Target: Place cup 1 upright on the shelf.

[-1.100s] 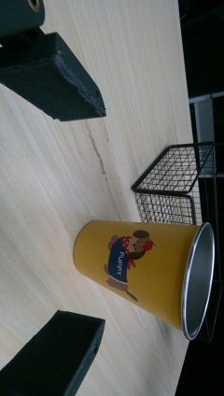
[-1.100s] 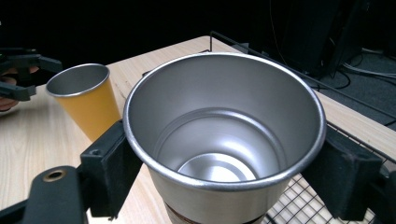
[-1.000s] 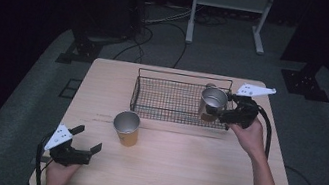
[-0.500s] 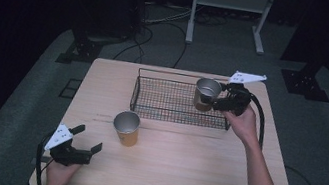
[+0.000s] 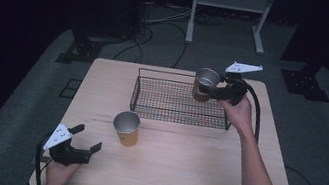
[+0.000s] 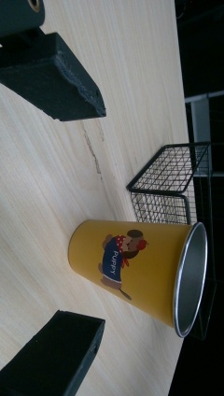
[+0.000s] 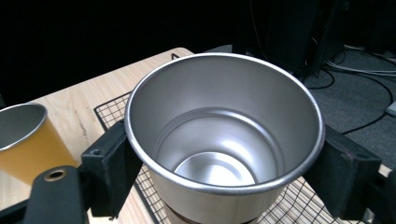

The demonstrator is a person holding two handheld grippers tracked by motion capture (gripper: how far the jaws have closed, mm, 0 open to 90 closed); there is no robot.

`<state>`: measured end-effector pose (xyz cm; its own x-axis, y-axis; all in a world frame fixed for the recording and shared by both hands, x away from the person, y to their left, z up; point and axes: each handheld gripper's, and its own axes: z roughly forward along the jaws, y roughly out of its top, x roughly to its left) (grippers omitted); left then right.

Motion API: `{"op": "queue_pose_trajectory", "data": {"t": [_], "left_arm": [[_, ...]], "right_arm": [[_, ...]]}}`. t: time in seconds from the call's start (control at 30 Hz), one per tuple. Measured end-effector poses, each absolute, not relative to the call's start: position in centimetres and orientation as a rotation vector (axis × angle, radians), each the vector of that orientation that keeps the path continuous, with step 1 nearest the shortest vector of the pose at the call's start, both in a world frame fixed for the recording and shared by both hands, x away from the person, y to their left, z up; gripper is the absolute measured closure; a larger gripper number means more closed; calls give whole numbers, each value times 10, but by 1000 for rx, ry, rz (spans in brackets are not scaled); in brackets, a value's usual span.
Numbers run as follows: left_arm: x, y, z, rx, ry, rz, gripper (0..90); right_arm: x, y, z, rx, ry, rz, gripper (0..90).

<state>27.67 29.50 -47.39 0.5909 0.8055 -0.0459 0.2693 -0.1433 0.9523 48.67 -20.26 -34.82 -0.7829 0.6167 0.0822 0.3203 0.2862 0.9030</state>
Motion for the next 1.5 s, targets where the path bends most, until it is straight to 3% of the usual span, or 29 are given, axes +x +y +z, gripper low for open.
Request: {"op": "queue_pose_trajectory", "data": {"t": [0.7, 1.5], "left_arm": [[276, 297, -474, 1699, 898, 596, 7], [276, 298, -473, 1689, 895, 596, 7]], "right_arm": [[518, -195, -390, 1022, 2340, 1350, 175], [527, -184, -421, 1058, 2416, 1158, 174]]}}
